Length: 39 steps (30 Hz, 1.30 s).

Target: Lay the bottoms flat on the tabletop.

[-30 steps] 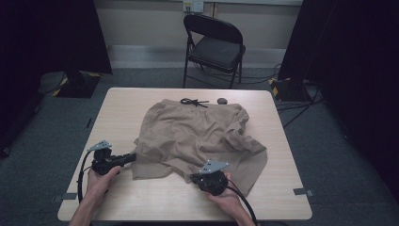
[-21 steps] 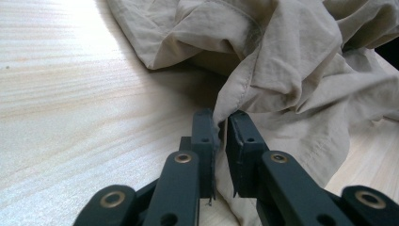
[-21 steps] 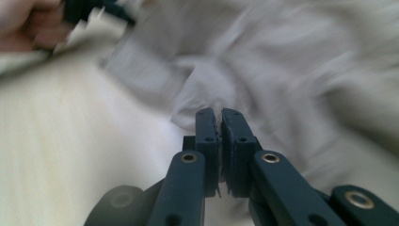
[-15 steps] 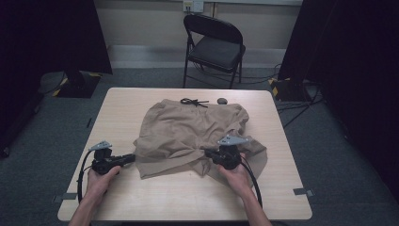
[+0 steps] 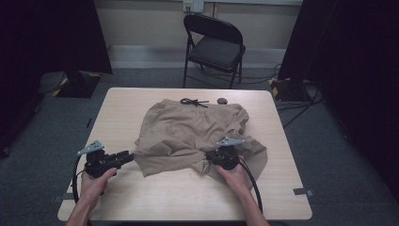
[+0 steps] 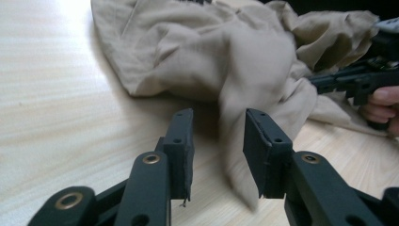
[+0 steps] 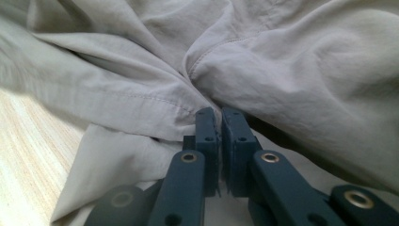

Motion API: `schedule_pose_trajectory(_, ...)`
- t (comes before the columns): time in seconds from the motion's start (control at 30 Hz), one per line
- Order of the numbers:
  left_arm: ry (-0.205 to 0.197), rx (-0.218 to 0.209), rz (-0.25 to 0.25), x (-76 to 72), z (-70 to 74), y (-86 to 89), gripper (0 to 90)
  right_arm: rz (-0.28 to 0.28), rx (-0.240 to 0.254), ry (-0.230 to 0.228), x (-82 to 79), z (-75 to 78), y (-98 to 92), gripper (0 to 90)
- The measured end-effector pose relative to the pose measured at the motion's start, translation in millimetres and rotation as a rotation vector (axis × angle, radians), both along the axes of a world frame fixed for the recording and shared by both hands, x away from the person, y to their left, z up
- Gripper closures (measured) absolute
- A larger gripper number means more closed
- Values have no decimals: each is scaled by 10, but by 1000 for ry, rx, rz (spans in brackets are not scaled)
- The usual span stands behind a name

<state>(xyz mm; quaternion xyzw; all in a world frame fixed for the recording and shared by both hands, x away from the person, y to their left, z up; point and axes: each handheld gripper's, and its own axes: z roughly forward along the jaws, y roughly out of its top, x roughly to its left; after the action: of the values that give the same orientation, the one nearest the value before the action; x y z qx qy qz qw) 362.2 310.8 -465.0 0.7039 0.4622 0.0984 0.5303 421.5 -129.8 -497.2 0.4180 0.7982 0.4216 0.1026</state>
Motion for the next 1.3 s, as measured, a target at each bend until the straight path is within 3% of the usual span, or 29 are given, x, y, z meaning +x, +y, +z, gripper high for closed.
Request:
schedule_pose_trajectory(0.1, -15, -21, 18, -27, 41, 45, 591, -4, 12, 1, 7, -14, -11, 863)
schedule_pose_trajectory(0.2, -22, -22, -111, -48, 34, -26, 674, 1, 7, -1, 9, -13, -8, 863)
schedule_pose_trajectory(0.23, -9, -25, -161, -43, 12, -82, 697, -1, 7, -1, 10, -14, -9, 863)
schedule_pose_trajectory(0.3, 33, 8, -237, -33, -74, -245, 727, -1, 8, 1, 10, -13, -10, 863)
schedule_pose_trajectory(0.47, 106, 86, -298, -11, -239, -466, 654, -3, 8, -1, 6, -14, -7, 862)
schedule_pose_trajectory(0.6, 119, 151, -289, -22, -297, -563, 533, -1, 9, 0, 9, -15, -11, 862)
schedule_pose_trajectory(0.7, 120, 176, -269, -24, -319, -595, 483, -2, 9, -1, 8, -15, -10, 862)
schedule_pose_trajectory(0.87, 90, 213, -260, -24, -335, -650, 476, -1, 7, -2, 7, -14, -9, 862)
schedule_pose_trajectory(1.0, 51, 277, -221, -13, -331, -664, 561, -4, 3, -5, 3, -13, -9, 862)
schedule_pose_trajectory(1.1, 47, 281, -203, 15, -338, -626, 665, -3, 2, -6, -1, -11, -6, 862)
schedule_pose_trajectory(1.2, 32, 320, -196, 16, -331, -630, 724, 1, -4, -8, -9, -5, -2, 862)
schedule_pose_trajectory(1.3, 50, 282, -194, 46, -348, -595, 810, 5, -11, -10, -26, 4, 6, 862)
